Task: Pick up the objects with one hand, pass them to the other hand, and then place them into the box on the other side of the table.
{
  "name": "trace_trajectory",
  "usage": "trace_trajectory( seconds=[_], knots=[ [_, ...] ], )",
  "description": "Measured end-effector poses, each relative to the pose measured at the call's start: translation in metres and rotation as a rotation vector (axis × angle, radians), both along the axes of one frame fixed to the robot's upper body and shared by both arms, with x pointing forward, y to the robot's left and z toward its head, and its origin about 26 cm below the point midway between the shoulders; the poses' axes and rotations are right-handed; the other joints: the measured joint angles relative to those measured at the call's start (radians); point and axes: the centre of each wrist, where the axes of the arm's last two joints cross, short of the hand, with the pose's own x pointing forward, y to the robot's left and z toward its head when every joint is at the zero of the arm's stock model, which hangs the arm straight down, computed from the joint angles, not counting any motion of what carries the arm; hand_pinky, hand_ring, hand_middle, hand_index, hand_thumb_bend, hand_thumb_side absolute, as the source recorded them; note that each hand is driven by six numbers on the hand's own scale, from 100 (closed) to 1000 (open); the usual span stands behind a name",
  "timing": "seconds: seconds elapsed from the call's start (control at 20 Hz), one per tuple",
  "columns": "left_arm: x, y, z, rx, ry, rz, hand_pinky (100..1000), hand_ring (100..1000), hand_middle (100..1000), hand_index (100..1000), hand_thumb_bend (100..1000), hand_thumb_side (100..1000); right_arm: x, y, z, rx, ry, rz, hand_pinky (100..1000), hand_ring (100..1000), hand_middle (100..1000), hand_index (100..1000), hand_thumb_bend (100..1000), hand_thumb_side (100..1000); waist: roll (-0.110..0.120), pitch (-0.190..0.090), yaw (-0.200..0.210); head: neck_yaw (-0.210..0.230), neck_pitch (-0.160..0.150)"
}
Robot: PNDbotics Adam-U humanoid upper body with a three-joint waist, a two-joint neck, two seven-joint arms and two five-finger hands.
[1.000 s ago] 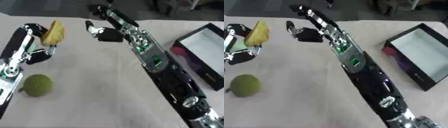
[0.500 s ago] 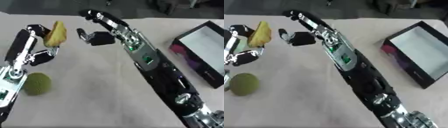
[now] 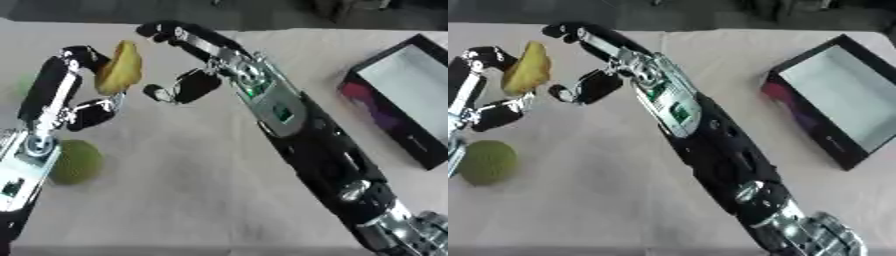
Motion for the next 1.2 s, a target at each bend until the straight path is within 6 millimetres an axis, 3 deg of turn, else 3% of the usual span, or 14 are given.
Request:
trace_trajectory(
  seconds=[1.0, 1.2],
  knots=[
    [-0.001, -0.006, -0.002, 0.008, 0.05, -0.155, 728, 522, 508, 504, 100, 100, 0.0, 0.009, -0.006, -0.069, -0.07, 0.041, 961, 927, 898, 912, 374, 100, 0.004, 0.0, 0.003, -0.011, 0.007],
    [-0.001, -0.007, -0.003, 0.002, 0.057, -0.168, 727, 521, 507, 505, 100, 100, 0.0, 0.012, -0.008, -0.062, -0.07, 0.04, 958, 909, 840, 870, 349, 100, 0.004, 0.0, 0.006, -0.017, 0.007]
  ],
)
